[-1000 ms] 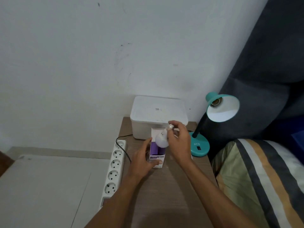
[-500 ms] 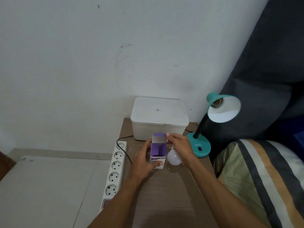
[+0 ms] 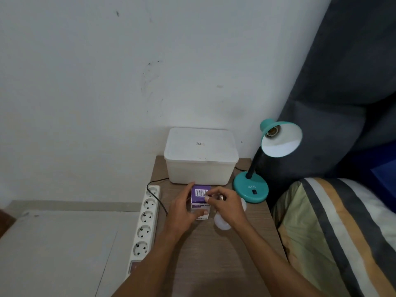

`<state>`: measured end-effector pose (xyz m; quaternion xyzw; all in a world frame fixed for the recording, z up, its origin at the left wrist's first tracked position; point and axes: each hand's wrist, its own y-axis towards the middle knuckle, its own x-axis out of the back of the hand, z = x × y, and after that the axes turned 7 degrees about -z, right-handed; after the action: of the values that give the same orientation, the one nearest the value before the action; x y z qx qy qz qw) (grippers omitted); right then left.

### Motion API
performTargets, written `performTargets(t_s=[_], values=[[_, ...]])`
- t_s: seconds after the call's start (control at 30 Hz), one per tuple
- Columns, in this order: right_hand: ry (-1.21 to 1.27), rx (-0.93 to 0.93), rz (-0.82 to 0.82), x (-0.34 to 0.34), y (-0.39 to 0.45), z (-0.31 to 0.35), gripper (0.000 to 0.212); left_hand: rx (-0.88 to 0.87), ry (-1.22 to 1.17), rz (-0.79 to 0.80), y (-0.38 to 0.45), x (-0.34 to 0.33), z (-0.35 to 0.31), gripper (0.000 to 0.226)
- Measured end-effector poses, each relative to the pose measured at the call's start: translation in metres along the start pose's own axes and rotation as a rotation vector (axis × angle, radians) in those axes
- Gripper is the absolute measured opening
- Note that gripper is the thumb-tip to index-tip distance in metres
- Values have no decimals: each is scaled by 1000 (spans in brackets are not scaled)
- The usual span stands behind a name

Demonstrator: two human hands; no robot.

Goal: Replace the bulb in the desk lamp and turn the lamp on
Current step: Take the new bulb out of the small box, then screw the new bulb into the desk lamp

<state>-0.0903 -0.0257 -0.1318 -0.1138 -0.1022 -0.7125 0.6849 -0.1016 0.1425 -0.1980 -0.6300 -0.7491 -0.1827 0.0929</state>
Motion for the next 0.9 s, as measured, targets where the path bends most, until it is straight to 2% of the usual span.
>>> performTargets(t_s=[0.13, 0.33, 0.4, 0.53, 0.6, 0.7, 0.9], values=[[29, -109, -16, -7, 2, -1, 19, -61, 45, -5, -2, 1, 0, 96], [8, -256, -102, -14, 5, -1, 43, -73, 65, 5, -2, 1, -1, 93], [-79, -293, -141, -14, 5, -2, 37, -57, 85, 13, -1, 0, -1, 95], [-162, -304, -282, -4, 5, -3, 9, -41, 108, 35, 0, 1, -3, 102], [-101, -315, -261, 5, 5, 1, 5, -47, 90, 44, -1, 3, -6, 108], [69, -286, -246, 23, 6, 12, 15, -127, 102, 8, -3, 8, -17, 112], [446, -344, -242, 71, 9, 43, 18, -434, 244, -230, 7, 6, -71, 87]])
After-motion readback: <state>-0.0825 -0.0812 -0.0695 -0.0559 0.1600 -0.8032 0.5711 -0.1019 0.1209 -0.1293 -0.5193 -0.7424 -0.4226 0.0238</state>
